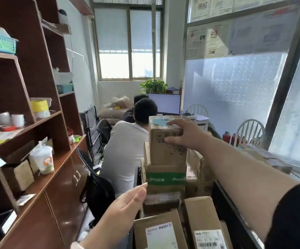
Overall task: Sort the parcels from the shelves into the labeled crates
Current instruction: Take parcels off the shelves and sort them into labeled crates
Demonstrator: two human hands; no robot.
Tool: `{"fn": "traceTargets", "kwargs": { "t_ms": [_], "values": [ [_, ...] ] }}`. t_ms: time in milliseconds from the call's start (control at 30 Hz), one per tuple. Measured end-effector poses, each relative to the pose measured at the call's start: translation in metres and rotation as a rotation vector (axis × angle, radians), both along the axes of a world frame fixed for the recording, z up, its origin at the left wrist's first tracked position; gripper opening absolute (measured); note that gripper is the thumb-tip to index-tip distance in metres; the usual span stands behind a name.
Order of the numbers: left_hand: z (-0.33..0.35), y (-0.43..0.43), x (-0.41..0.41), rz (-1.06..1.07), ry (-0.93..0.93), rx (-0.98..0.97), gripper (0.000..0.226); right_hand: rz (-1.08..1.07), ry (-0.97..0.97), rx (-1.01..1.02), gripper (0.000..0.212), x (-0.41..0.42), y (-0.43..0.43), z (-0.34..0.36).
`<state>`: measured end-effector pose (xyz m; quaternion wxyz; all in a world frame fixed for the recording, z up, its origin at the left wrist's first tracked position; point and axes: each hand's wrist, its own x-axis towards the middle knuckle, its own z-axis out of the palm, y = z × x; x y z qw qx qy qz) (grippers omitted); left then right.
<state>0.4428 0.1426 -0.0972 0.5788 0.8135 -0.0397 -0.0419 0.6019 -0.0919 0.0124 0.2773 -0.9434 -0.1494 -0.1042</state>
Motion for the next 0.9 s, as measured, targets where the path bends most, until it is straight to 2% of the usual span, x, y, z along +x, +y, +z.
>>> {"fn": "traceTargets", "kwargs": {
  "t_ms": [133,267,400,500,567,633,900],
  "values": [
    [-0.004,-0.006,0.014,-0.028,-0.041,0.044,0.067,-0.013,-0.013,0.017,0.078,-0.001,-0.006,0.000],
    [-0.004,-0.017,0.022,-0.062,-0.095,0.046,0.059,0.035,-0.044,-0.039,0.089,-0.009,-0.013,0.004],
    [0.001,-0.036,0.027,-0.119,-0.158,0.184,0.046,0.012,-0.145,-0.060,0.090,-0.035,-0.028,0.002],
    [0.003,-0.060,0.030,-0.165,-0.262,0.303,0.065,-0.007,-0.194,-0.068,0.088,-0.075,-0.053,-0.011],
    [0.001,-0.080,0.031,-0.192,-0.338,0.338,0.073,-0.061,-0.197,-0.092,0.086,-0.111,-0.076,-0.028],
    [-0.003,-0.105,0.028,-0.242,-0.420,0.354,0.068,-0.146,-0.180,-0.107,0.085,-0.149,-0.102,-0.051],
    [-0.023,-0.242,-0.010,-0.581,-0.752,0.480,0.073,-0.474,-0.047,-0.179,0.081,-0.296,-0.191,-0.141]
  ]
}}
